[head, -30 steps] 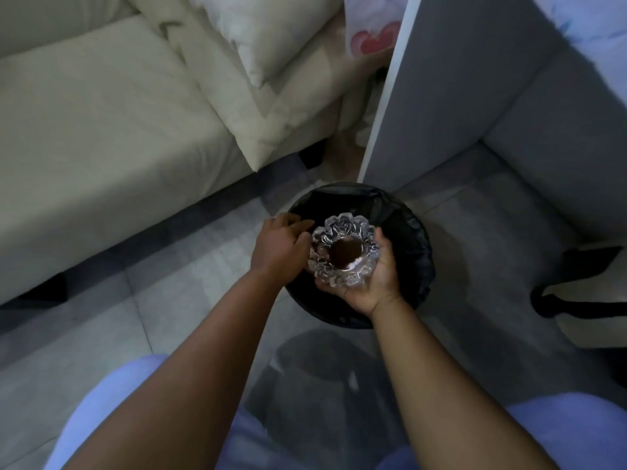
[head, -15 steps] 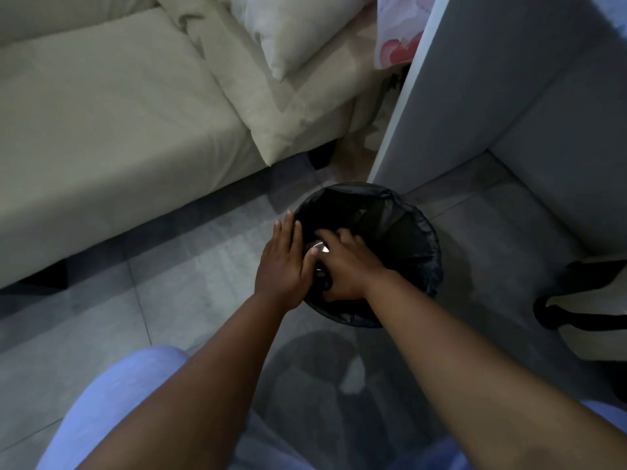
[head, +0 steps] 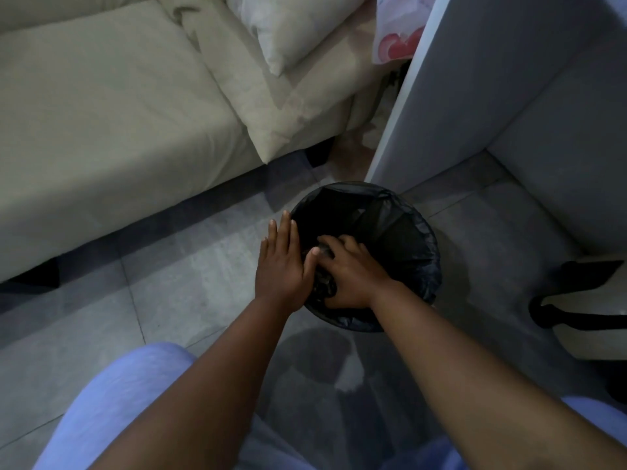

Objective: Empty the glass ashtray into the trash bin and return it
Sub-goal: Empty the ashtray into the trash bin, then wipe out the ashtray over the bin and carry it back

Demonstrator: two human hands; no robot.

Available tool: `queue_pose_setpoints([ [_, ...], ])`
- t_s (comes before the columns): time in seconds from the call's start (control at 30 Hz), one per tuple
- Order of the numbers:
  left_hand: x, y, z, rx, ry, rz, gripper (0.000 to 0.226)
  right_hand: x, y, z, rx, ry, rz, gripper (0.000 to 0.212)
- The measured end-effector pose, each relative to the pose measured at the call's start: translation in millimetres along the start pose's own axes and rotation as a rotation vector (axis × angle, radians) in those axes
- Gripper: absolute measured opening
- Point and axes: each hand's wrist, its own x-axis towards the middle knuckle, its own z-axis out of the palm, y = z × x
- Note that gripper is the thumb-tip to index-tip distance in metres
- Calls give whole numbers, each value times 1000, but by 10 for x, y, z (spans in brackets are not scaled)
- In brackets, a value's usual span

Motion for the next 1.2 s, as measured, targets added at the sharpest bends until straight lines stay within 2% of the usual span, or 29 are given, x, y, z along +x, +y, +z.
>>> queue_pose_setpoints([
  [0.1,15,8,-5,21,-24,7,72,-3,19,-28,22,33,82,92],
  [0.23,19,32,-15,5,-9,-13,72,-8,4,12,21,23,-20,91],
  [0.3,16,44,-14,8,-12,-10,72,-34,62,64,122,57,52,93],
  [0.37,20,70,-18,8,-14,-4,73,-55,128,104,417,175,229,94],
  [0.47,43,118,-59,1,8,-10,75,-83,165,48,1119,372,557,77],
  [0.53,73,171,-108,-3,58,41,78,-123,192,-32,1565,360,736,67],
  [0.63,121,297,-157,-60,89,157,88,-224,289,-123,1996,335,755,61],
  [0.7,118,381,-150,-101,19,198,104,-268,305,-152,2126,339,703,53],
  [0.83,122,451,-124,-136,-208,206,138,-296,263,-121,2154,319,633,63],
  [0.9,127,455,-129,-170,-260,203,143,-322,246,-109,2155,311,625,63],
  [1.0,122,466,-141,-170,-248,223,141,-360,244,-106,2158,321,657,59],
  [1.07,116,472,-151,-146,-218,235,138,-330,224,-118,2020,429,715,47],
  [1.13,107,469,-161,-124,-189,241,134,-302,214,-134,1755,545,708,34],
  [1.17,102,464,-167,-116,-183,239,133,-312,217,-137,1610,555,645,34],
  [1.2,99,456,-173,-110,-182,235,133,-345,218,-147,1454,526,569,45],
])
